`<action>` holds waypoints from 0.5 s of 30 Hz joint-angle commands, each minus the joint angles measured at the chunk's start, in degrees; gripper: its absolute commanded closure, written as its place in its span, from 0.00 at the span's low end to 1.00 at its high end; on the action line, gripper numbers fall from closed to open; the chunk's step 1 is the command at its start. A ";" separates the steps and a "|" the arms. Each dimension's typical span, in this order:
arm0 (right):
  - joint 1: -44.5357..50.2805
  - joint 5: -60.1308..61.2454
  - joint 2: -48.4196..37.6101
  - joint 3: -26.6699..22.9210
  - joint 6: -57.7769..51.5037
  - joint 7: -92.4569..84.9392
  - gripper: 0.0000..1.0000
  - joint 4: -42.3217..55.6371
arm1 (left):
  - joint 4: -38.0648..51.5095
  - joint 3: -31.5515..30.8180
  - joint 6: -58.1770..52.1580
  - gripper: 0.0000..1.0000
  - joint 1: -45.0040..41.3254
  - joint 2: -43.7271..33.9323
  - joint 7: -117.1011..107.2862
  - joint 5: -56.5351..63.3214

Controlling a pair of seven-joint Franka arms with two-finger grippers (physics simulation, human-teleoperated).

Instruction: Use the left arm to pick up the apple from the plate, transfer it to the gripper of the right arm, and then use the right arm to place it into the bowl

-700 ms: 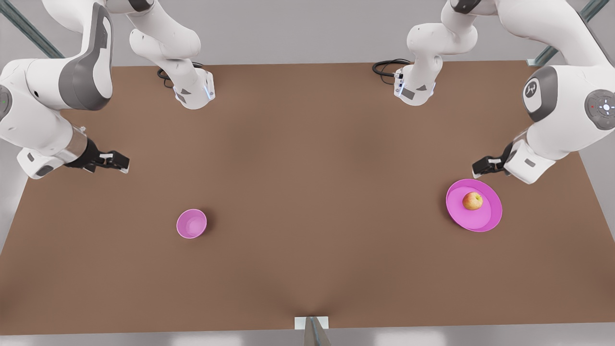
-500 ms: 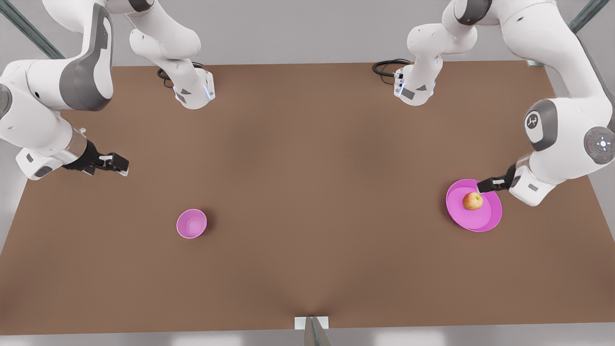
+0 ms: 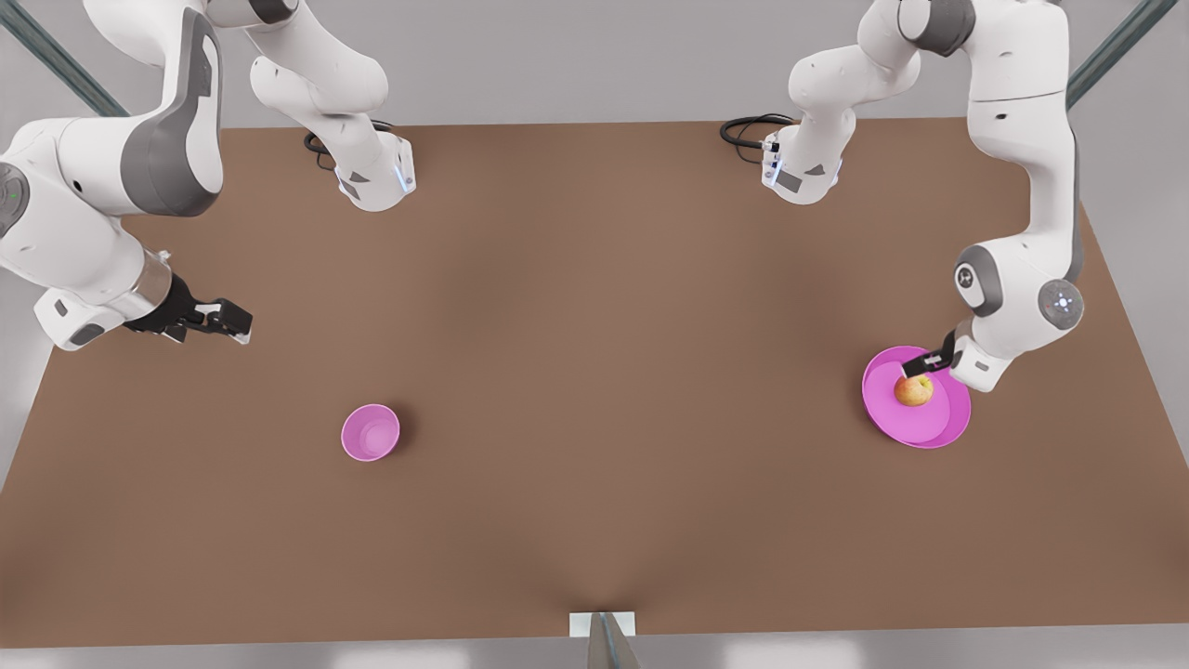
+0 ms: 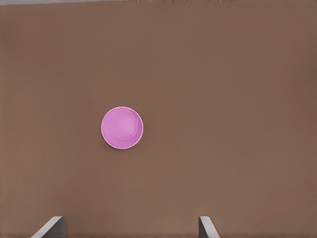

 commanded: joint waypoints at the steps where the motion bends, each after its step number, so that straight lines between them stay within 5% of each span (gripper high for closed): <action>1: -0.13 0.03 0.19 0.01 0.02 0.28 0.00 -0.02 | -0.17 0.07 7.39 0.00 0.62 0.79 8.75 0.19; 15: -0.21 0.03 0.81 -0.08 0.02 0.11 0.00 0.07 | 0.10 1.03 10.20 0.00 0.71 9.41 8.66 0.27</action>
